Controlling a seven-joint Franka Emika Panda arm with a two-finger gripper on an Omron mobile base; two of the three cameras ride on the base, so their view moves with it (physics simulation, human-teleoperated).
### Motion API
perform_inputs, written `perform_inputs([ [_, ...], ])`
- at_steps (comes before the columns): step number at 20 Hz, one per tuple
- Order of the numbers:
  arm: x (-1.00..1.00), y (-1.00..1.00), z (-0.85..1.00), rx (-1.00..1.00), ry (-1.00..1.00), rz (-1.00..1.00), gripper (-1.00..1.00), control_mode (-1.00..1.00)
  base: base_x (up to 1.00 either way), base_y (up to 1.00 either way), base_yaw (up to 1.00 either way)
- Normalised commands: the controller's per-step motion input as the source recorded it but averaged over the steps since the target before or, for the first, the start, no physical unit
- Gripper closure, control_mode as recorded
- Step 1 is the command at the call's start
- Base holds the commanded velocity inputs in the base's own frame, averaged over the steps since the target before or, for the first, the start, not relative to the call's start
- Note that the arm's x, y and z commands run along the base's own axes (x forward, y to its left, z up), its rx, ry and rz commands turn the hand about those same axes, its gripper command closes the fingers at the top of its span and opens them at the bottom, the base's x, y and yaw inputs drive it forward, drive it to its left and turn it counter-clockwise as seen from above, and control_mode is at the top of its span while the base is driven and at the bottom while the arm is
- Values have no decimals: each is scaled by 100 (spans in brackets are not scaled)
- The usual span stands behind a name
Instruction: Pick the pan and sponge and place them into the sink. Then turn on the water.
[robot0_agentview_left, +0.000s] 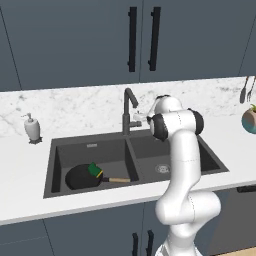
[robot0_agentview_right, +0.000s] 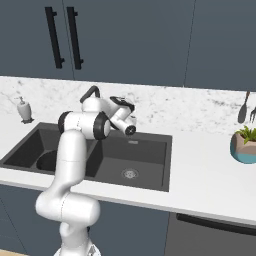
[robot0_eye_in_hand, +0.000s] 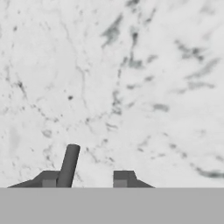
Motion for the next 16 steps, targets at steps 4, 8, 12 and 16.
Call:
perform_inputs([
  [4, 0, -81, -5, 7, 17, 0, 100, -100, 0, 0, 0],
  [8, 0, -88, -10, 7, 16, 0, 100, -100, 0, 0, 0],
  [12, 0, -78, -22, 5, 13, 0, 100, -100, 0, 0, 0],
  [16, 0, -64, -34, 1, 12, 0, 100, -100, 0, 0, 0],
])
